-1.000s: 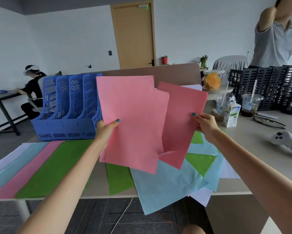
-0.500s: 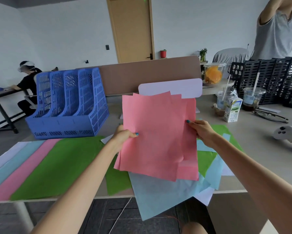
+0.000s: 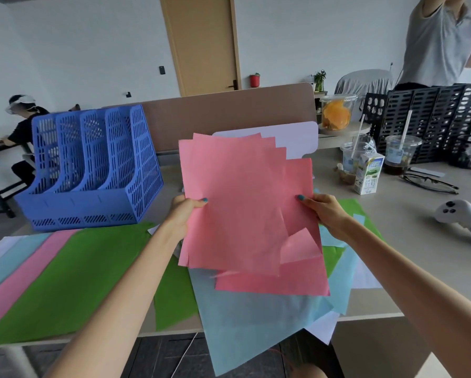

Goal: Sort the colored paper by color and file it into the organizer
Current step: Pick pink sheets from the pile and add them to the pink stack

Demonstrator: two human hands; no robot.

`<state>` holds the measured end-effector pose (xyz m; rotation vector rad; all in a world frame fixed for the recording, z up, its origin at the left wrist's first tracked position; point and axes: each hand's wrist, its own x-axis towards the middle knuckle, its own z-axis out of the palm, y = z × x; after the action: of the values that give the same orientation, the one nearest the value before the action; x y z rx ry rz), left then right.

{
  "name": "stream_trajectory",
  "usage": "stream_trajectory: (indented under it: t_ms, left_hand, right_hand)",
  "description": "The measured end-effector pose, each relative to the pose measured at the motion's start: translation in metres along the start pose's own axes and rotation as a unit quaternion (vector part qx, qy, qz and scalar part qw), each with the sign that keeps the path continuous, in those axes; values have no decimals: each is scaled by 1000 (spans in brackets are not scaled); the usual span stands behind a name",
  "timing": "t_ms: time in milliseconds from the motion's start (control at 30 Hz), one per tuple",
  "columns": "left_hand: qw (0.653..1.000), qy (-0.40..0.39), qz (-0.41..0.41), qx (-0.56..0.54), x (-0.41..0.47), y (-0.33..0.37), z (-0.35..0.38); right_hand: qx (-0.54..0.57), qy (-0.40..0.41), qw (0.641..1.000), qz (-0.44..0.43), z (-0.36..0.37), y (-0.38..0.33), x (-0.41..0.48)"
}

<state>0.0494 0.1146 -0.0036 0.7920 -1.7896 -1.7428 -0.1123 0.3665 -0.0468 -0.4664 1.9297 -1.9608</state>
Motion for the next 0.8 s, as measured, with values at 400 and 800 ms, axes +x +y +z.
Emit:
stream_trajectory:
  t_ms: [400,800]
  left_hand:
    - [999,-9,23,35,9,-16,18]
    - [992,-61,0,107,1,-65,51]
  right_hand:
    - [-2,-5,1000,26,1,14,6]
    - [-107,-24,993,38,11,31,-1]
